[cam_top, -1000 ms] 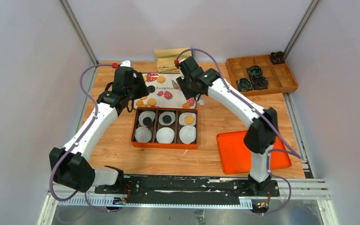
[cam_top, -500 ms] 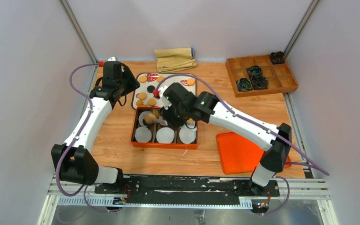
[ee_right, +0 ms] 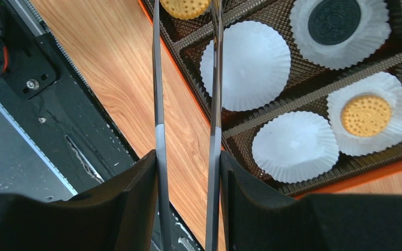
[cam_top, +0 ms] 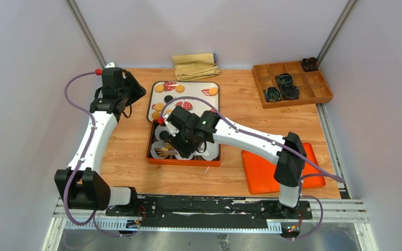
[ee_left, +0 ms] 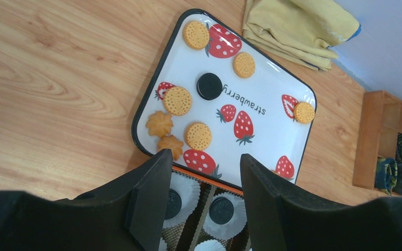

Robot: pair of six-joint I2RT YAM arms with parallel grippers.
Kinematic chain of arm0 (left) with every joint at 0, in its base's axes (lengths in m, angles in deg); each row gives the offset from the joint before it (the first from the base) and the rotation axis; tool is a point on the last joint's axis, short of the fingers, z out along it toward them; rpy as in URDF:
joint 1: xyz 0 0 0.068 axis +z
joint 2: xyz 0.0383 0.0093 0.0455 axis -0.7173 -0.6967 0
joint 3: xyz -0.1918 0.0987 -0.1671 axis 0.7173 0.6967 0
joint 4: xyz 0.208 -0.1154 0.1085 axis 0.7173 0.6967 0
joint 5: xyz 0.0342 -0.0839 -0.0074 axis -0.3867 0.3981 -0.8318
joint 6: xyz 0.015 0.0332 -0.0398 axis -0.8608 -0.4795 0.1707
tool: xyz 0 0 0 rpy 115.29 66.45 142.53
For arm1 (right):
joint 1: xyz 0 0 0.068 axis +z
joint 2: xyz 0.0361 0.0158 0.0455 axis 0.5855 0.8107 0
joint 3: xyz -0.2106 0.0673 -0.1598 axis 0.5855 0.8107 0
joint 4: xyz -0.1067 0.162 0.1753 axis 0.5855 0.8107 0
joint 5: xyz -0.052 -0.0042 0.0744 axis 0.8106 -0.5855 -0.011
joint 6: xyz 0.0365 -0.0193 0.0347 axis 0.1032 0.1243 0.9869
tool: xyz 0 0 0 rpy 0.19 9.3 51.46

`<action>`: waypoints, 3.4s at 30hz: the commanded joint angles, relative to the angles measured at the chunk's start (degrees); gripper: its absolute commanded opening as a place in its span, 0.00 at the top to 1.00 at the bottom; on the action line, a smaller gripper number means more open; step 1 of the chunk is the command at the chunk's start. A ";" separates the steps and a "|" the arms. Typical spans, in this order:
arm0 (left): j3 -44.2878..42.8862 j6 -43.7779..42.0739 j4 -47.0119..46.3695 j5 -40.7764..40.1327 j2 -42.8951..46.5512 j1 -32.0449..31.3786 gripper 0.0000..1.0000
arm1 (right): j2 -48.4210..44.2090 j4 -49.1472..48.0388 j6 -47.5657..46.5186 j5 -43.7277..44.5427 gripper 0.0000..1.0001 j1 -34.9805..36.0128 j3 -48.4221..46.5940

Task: Pack the cookies

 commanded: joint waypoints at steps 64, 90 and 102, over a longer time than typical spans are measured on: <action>3.12 -1.75 -7.58 11.26 -0.80 0.38 0.33 | 24.16 -6.70 -6.16 19.50 0.44 -13.75 -24.39; 4.46 -2.60 -6.29 11.16 0.35 0.38 0.33 | 37.52 -7.40 -0.76 6.21 0.74 -19.52 -38.18; 4.71 -2.32 -6.97 12.75 -0.18 0.36 0.34 | 26.67 -10.03 -2.35 8.95 0.82 -19.49 -25.70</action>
